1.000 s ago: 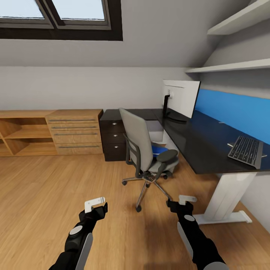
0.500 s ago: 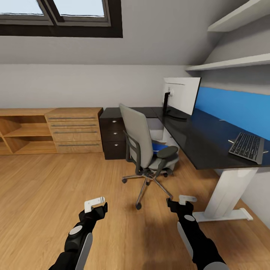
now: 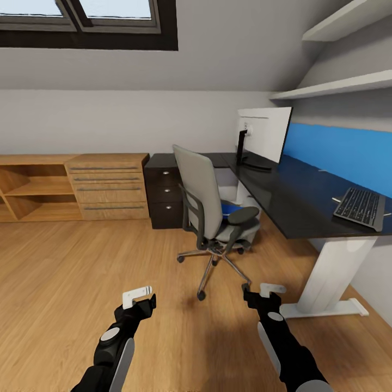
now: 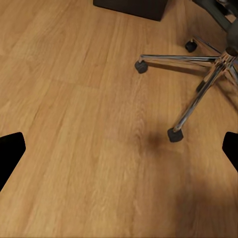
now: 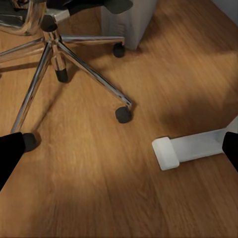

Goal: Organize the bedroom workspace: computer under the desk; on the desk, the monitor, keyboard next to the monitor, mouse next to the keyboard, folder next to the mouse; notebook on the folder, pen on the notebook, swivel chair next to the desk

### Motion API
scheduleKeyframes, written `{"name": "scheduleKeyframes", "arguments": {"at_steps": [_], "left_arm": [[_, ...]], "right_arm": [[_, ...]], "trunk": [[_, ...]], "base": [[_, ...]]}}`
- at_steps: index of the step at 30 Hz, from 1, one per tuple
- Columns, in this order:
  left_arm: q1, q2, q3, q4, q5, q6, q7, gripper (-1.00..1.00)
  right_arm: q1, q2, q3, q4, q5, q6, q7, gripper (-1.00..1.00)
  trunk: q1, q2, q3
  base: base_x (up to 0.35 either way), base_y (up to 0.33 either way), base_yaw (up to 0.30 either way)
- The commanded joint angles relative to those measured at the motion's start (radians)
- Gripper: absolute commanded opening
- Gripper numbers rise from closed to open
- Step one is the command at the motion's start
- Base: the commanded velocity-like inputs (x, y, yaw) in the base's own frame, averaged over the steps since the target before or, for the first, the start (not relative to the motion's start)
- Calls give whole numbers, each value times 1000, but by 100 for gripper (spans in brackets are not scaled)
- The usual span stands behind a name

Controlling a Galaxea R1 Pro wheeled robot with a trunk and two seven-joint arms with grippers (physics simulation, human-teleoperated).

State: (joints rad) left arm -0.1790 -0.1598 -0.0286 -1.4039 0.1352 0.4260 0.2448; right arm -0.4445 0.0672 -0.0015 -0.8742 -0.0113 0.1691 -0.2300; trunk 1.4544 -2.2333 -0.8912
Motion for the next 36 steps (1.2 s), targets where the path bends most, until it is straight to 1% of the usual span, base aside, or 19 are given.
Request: {"name": "scheduleKeyframes", "arguments": {"at_steps": [1, 12, 16, 24, 36], "left_arm": [[-1, 0, -2, -1, 11, 3, 9, 100], [1, 0, -2, -2, 9, 2, 10, 100], [5, 0, -2, -21, 8, 3, 10, 100], [14, 0, -2, -32, 6, 2, 10, 100], [15, 0, -2, -33, 4, 2, 11, 100]], "right_arm": [[0, 0, 0, -2, -1, 6, -3, 100], [0, 0, -1, -2, 0, 5, -3, 100], [0, 0, -2, -4, 2, 3, -4, 100], [0, -10, -6, -51, 4, 5, -7, 100], [1, -15, -8, -58, 4, -10, -7, 100]], "trunk": [[4, -8, -4], [46, -85, -39], [61, -113, -51], [92, -169, -76], [138, -253, -114]], "base": [[0, 0, 0], [0, 0, 0], [0, 0, 0], [0, 0, 0], [0, 0, 0]]}}
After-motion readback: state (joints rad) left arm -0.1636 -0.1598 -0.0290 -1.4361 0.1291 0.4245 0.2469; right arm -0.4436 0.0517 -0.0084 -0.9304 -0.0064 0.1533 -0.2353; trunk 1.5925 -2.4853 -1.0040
